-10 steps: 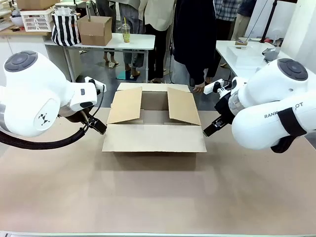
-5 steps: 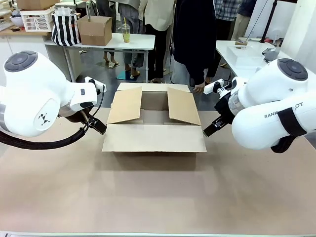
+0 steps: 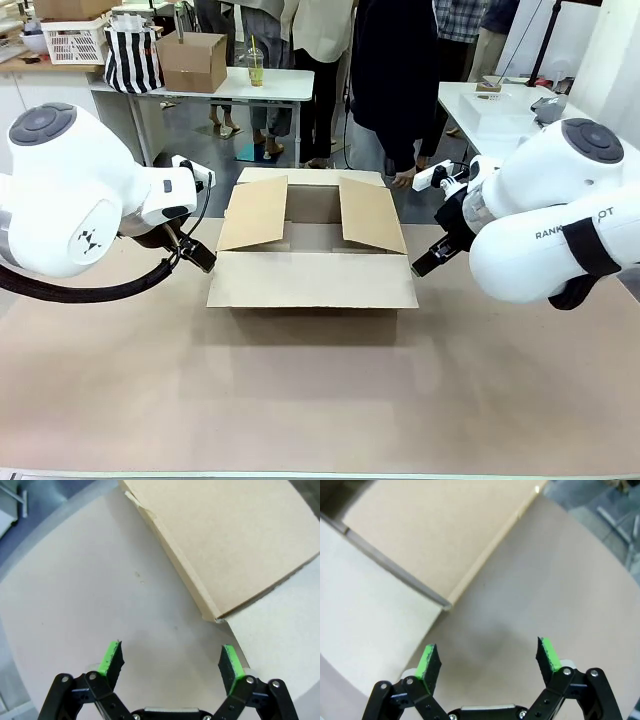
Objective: Pack the gift set into the box.
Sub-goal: Place both hands on the side flaps of the Package Box and spread them outward.
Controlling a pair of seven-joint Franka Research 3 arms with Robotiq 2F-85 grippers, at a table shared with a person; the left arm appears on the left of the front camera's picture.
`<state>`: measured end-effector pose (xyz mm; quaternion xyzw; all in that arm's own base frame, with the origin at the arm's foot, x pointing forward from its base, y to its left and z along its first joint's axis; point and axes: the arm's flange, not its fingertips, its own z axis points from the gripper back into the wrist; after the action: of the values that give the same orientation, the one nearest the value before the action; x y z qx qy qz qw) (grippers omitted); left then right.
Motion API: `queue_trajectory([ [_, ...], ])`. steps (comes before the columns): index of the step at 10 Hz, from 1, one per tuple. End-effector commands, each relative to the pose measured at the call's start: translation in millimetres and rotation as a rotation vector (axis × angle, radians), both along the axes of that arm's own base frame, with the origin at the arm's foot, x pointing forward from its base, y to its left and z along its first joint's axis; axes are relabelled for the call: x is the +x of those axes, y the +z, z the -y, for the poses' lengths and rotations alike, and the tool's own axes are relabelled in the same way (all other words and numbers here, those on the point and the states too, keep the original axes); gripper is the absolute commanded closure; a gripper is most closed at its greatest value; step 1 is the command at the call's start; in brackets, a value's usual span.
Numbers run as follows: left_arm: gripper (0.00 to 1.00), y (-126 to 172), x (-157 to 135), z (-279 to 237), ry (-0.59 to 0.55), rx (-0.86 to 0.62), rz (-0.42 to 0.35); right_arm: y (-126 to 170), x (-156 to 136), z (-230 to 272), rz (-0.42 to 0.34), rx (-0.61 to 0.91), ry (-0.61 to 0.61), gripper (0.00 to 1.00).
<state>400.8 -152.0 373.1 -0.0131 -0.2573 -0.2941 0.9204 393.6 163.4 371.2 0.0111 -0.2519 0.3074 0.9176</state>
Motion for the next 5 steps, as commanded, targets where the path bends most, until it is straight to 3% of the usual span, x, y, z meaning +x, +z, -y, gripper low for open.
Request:
queue_trajectory([
  [1, 0.00, 43, -40, -4, 0.017, 0.011, -0.119, 48, -36, 5, -0.096, -0.043, -0.095, 0.00],
  [2, 0.00, 68, -65, -5, 0.034, -0.049, -0.047, 73, -64, 6, -0.003, -0.055, -0.120, 0.00],
  [3, 0.00, 87, -87, -8, 0.037, -0.132, 0.093, 90, -93, 3, 0.095, 0.009, -0.055, 0.00],
  [4, 0.00, 97, -110, -4, -0.040, -0.219, 0.194, 94, -121, 2, 0.192, 0.075, 0.011, 0.00],
  [5, 0.00, 95, -117, 2, -0.050, -0.266, 0.262, 88, -138, 1, 0.272, 0.089, -0.028, 0.00],
])
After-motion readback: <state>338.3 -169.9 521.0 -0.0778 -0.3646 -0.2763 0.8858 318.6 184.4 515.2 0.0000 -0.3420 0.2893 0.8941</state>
